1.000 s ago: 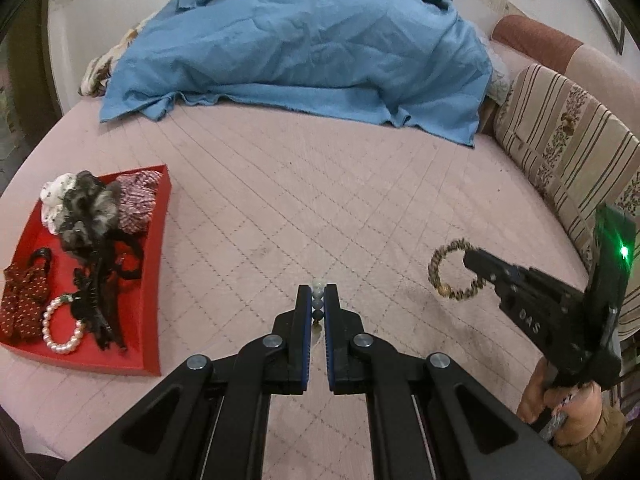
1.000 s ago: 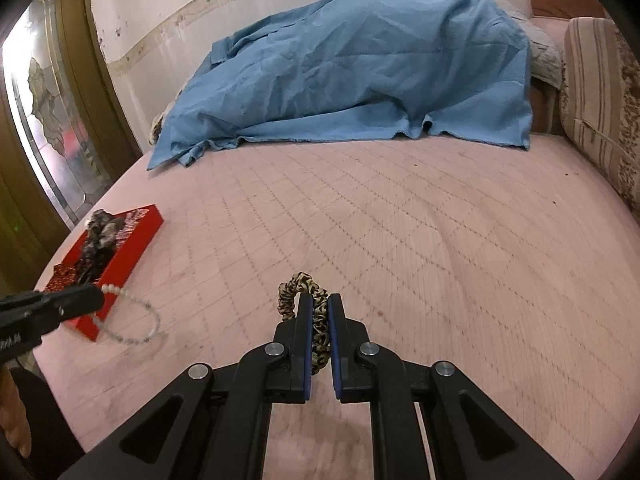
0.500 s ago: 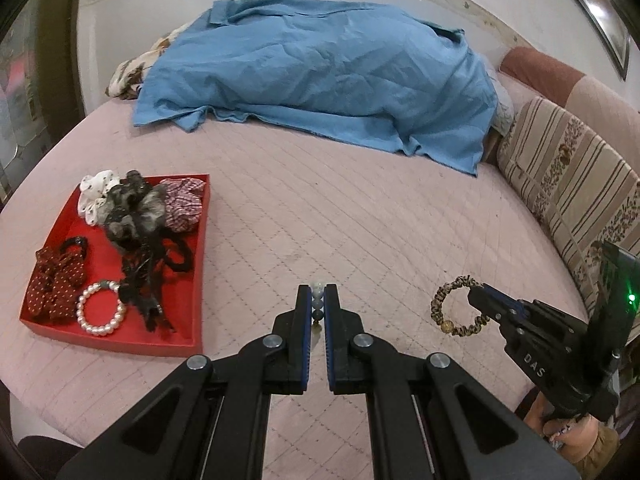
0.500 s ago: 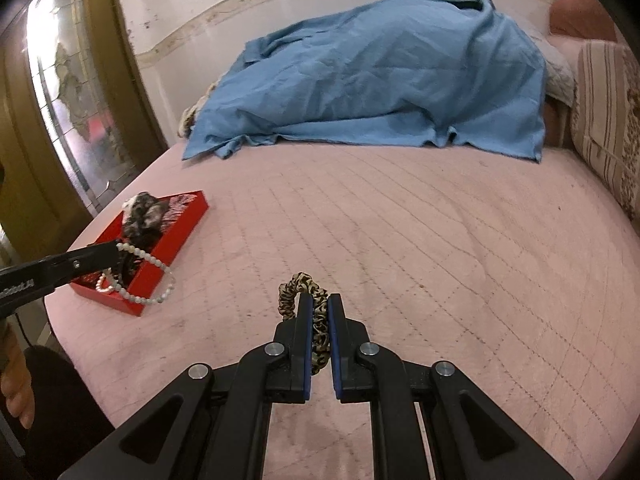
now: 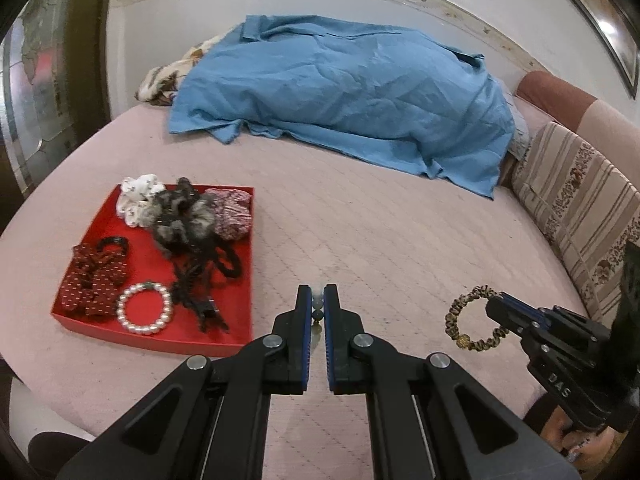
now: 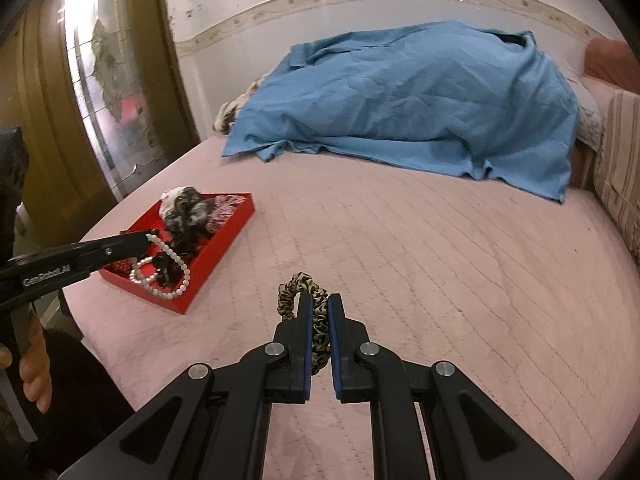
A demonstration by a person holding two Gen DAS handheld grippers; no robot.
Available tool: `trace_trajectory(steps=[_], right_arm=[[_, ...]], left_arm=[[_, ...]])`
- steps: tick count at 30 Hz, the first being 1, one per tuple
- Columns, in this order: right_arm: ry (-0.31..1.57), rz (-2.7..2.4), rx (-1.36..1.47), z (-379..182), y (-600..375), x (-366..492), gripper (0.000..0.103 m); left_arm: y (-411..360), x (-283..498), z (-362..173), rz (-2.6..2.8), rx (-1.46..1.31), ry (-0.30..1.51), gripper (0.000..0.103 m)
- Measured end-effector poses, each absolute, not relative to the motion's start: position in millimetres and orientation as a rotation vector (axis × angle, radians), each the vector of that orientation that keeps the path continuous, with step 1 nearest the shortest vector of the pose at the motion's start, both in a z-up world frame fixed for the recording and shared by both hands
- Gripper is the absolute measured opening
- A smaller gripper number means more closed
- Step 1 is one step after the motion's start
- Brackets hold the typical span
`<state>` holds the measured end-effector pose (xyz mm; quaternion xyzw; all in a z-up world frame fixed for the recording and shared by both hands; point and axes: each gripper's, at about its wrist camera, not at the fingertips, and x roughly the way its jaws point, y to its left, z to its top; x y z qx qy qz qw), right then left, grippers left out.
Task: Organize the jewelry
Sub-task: 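Carry the hair tie and bead bracelet over the red tray and open both tools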
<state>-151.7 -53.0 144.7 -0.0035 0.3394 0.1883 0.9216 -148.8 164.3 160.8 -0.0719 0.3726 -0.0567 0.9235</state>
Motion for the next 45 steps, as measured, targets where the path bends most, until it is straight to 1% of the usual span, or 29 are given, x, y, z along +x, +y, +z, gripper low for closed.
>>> trace_trajectory(steps=[11,23,37,45], right_arm=[[0.704,0.453,-0.045,150.2,-14.8,-155.6,0.008],[0.694,0.499,-0.069,157.7,6.9,-160.1,0.008],[0.717,0.533,-0.085,159.5,26.7,-153.0,0.009],[0.727,0.562,-0.128,159.3,50.9,-147.4,0.009]], left_arm=[[190.3,-151.1,154.4,-0.004,-0.127,0.771,0.005],[194.7,-150.3,148.3,0.024,-0.113,0.787,0.005],[213.9,-149.9,139.5,0.029,-0.159,0.799,0.005],[240.9,-144.0,145.9,0.013,-0.222,0.778,0.005]])
